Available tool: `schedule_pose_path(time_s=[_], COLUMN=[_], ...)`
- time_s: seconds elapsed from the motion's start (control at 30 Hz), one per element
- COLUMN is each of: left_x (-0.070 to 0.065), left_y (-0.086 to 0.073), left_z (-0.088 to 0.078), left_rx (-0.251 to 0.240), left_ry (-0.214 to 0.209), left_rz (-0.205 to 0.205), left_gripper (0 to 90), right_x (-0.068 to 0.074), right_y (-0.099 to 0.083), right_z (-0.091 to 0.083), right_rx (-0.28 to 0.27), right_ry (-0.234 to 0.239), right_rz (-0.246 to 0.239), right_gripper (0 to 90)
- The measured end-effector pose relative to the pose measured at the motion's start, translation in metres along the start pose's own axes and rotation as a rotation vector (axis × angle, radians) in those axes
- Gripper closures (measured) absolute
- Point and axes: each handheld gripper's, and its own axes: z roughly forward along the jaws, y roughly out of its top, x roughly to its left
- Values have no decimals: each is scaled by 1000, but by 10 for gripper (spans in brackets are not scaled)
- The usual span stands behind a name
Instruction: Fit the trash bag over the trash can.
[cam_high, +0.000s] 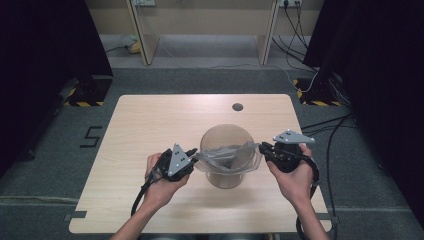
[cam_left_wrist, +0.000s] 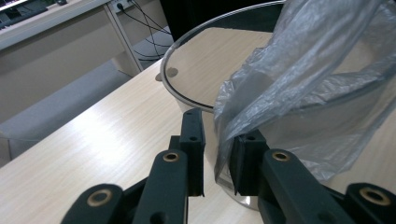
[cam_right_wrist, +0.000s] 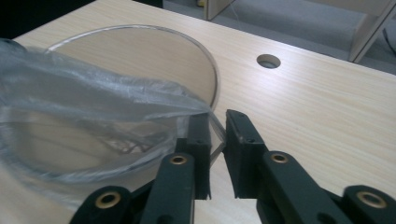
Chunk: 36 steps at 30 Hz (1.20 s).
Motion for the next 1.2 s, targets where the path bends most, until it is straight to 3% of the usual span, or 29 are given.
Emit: schedule_pose_path(time_s=[0.33,0.4,0.47,0.6,0.87,0.9,0.93,1.0,1.07,1.1,1.2], left_x=[7,6,5,2,-7,-7,-5,0,5,11,17], left_y=[0,-2,-2,1,7,8,9,10,10,8,7], left_z=[0,-4,-7,-16,-29,-30,-30,-28,-21,-15,-7], left_rx=[19,15,13,-5,-49,-61,-75,-85,-68,-57,-46], left_ry=[-25,-59,-64,-101,-171,-180,-197,-195,-191,-185,-174], left_rz=[48,60,70,87,108,104,73,36,22,-17,-36], left_gripper=[725,645,614,447,374,405,584,630,745,832,891], right_x=[-5,-3,-3,-2,0,0,0,0,0,0,-1], right_y=[0,2,2,4,6,6,6,6,6,5,4], right_z=[24,27,28,28,29,29,29,29,29,30,30], right_rx=[19,23,23,26,25,25,25,24,20,20,20], right_ry=[-22,-26,-31,-45,-63,-64,-66,-65,-66,-63,-62], right_rz=[9,5,1,1,3,3,4,5,7,9,15], right_gripper=[814,814,814,817,821,821,820,820,817,814,808])
